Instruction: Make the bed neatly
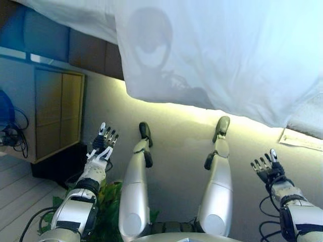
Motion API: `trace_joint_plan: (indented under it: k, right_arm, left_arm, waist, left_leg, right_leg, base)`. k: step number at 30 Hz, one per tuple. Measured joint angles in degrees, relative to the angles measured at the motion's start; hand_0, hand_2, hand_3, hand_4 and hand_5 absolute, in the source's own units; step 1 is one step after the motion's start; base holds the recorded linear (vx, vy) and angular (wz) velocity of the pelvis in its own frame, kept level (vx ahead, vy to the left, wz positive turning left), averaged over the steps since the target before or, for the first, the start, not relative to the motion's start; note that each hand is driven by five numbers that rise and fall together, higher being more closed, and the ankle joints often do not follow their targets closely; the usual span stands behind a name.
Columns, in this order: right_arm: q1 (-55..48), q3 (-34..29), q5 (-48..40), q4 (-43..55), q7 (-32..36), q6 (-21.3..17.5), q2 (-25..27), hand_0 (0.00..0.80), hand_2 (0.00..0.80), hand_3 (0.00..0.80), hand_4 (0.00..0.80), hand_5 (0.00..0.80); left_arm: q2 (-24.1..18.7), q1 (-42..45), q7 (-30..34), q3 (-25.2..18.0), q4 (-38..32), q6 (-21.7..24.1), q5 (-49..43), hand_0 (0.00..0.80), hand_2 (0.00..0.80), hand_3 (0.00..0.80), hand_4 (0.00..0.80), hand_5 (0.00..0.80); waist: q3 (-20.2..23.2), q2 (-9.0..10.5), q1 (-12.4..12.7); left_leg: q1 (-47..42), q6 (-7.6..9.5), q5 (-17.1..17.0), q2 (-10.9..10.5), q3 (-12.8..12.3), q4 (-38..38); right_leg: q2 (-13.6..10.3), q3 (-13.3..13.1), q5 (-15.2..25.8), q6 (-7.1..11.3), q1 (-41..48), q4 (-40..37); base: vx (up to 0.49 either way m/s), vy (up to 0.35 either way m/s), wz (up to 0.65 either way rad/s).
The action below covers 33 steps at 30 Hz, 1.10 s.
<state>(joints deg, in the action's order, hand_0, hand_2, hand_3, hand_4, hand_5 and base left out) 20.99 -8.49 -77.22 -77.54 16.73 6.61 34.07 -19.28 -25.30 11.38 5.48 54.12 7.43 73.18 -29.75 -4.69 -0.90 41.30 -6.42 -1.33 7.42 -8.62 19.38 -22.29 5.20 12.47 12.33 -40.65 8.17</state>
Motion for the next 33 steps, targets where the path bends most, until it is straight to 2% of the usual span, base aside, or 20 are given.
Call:
trace_joint_plan:
  k: [5, 10, 13, 14, 17, 19, 21, 23, 25, 28, 33]
  right_arm:
    - [-0.7, -1.8, -1.8, 0.0, -1.0, 0.3, -1.2, 0.0, 0.0, 0.0, 0.0, 0.0]
    - [-2.1, -2.3, -4.6, 0.8, 0.2, 0.2, -4.5, 0.0, 0.0, 0.0, 0.0, 0.0]
    - [-3.8, -2.4, -5.1, 3.1, 2.0, -1.2, -5.7, 0.0, 0.0, 0.0, 0.0, 0.0]
    - [-6.2, -2.4, -5.7, 5.8, 3.8, -2.7, -7.1, 0.0, 0.0, 0.0, 0.0, 0.0]
    - [-10.1, -2.0, -5.7, 11.8, 7.0, -6.5, -11.1, 0.0, 0.0, 0.0, 0.0, 0.0]
    - [-12.8, -0.7, -5.5, 17.0, 8.2, -9.3, -13.9, 0.0, 0.0, 0.0, 0.0, 0.0]
    - [-16.1, 0.3, -5.3, 19.1, 9.8, -10.8, -15.3, 0.0, 0.0, 0.0, 0.0, 0.0]
    - [-19.6, 0.6, -5.0, 22.2, 10.2, -12.0, -16.3, 0.0, 0.0, 0.0, 0.0, 0.0]
    - [-24.1, 2.5, -4.7, 28.5, 10.1, -13.4, -17.1, 0.0, 0.0, 0.0, 0.0, 0.0]
    - [-29.1, 4.8, -3.0, 34.8, 9.6, -14.7, -18.0, 0.0, 0.0, 0.0, 0.0, 0.0]
    - [-30.2, 8.3, 1.4, 36.3, 4.4, -15.2, -19.4, 0.0, 0.0, 0.0, 0.0, 0.0]
  left_arm:
    - [3.2, 2.0, 1.7, 0.7, -6.7, 3.3, 0.0, 0.0, 0.0, 0.0, 0.0, 0.0]
    - [3.5, 4.0, 3.1, 3.1, -13.1, 3.6, -0.5, 0.0, 0.0, 0.0, 0.0, 0.0]
    - [3.2, 5.1, 3.3, 3.1, -15.9, 3.5, -2.2, 0.0, 0.0, 0.0, 0.0, 0.0]
    - [2.7, 6.7, 3.3, 3.0, -18.5, 3.5, -3.9, 0.0, 0.0, 0.0, 0.0, 0.0]
    - [1.4, 10.0, 3.3, 2.9, -21.3, 3.5, -5.1, 0.0, 0.0, 0.0, 0.0, 0.0]
    - [0.7, 12.4, 3.2, 2.8, -21.4, 3.4, -7.2, 0.0, 0.0, 0.0, 0.0, 0.0]
    - [0.7, 14.8, 3.2, 2.8, -21.4, 3.4, -9.0, 0.0, 0.0, 0.0, 0.0, 0.0]
    - [0.5, 16.6, 3.2, 2.6, -22.3, 3.1, -10.1, 0.0, 0.0, 0.0, 0.0, 0.0]
    - [0.5, 20.2, 3.2, 1.7, -25.6, 1.9, -11.9, 0.0, 0.0, 0.0, 0.0, 0.0]
    - [0.5, 24.6, 4.0, 1.5, -27.0, 0.3, -14.1, 0.0, 0.0, 0.0, 0.0, 0.0]
    - [0.8, 29.3, 5.1, 1.3, -27.1, -2.9, -18.6, 0.0, 0.0, 0.0, 0.0, 0.0]
  waist:
    - [0.0, -0.03, 0.1]
    - [0.0, -0.06, 0.2]
    - [0.0, -0.02, 0.3]
    - [0.1, 0.13, 0.3]
    - [1.6, 1.36, 0.4]
    - [3.3, 2.82, 0.3]
    - [7.2, 4.12, 0.3]
    - [8.9, 5.1, 0.4]
    - [12.0, 5.95, 0.3]
    - [17.4, 6.33, 0.4]
    - [24.2, 6.11, 0.7]
  left_leg:
    - [-6.2, -0.53, -0.4, -0.5, 0.0, -2.8]
    - [-13.5, -1.23, -0.9, -0.6, 0.9, -5.7]
    - [-16.1, -1.43, -1.1, -0.6, 1.2, -6.6]
    - [-18.9, -1.58, -0.9, -0.1, 1.8, -7.4]
    - [-21.9, -2.23, -0.5, 0.9, 2.1, -8.2]
    - [-23.9, -2.5, -0.5, 1.6, 2.2, -9.4]
    - [-24.9, -2.82, -0.7, 2.1, 1.9, -10.7]
    - [-27.7, -3.18, -1.1, 2.3, 2.0, -12.6]
    - [-30.1, -3.3, -1.4, 2.5, 1.9, -14.6]
    - [-33.8, -3.38, -1.5, 2.6, 1.5, -17.3]
    - [-39.4, -3.89, -1.9, 2.8, 1.0, -21.3]
  right_leg:
    - [-0.1, 1.0, 0.1, -0.1, 6.3, -2.1]
    - [0.1, 3.4, -1.1, 0.29, 14.1, -3.1]
    - [0.1, 4.3, -1.3, 0.34, 17.0, -3.7]
    - [0.4, 5.2, -1.9, 0.31, 20.3, -4.1]
    - [2.0, 5.6, -2.4, -0.35, 23.2, -4.8]
    - [2.8, 5.9, -2.6, -0.59, 25.0, -5.5]
    - [3.4, 6.1, -2.7, -0.8, 25.7, -6.4]
    - [3.9, 6.5, -2.7, -0.79, 28.5, -7.7]
    - [4.4, 7.1, -2.7, -0.8, 30.9, -9.3]
    - [4.8, 7.8, -2.8, -0.59, 34.6, -11.6]
    - [5.3, 8.7, -3.8, -0.15, 39.3, -13.1]
  base:
    - [0.028, -0.07, 0.02]
    - [0.012, -0.12, 0.1]
    - [0.072, -0.157, 0.09]
    - [0.106, -0.159, 0.07]
    - [0.103, -0.107, -0.06]
    - [0.113, -0.054, -0.08]
    - [0.131, -0.065, -0.04]
    - [0.179, -0.092, 0.02]
    - [0.192, -0.074, 0.02]
    - [0.206, -0.035, 0.02]
    - [0.188, -0.023, 0.01]
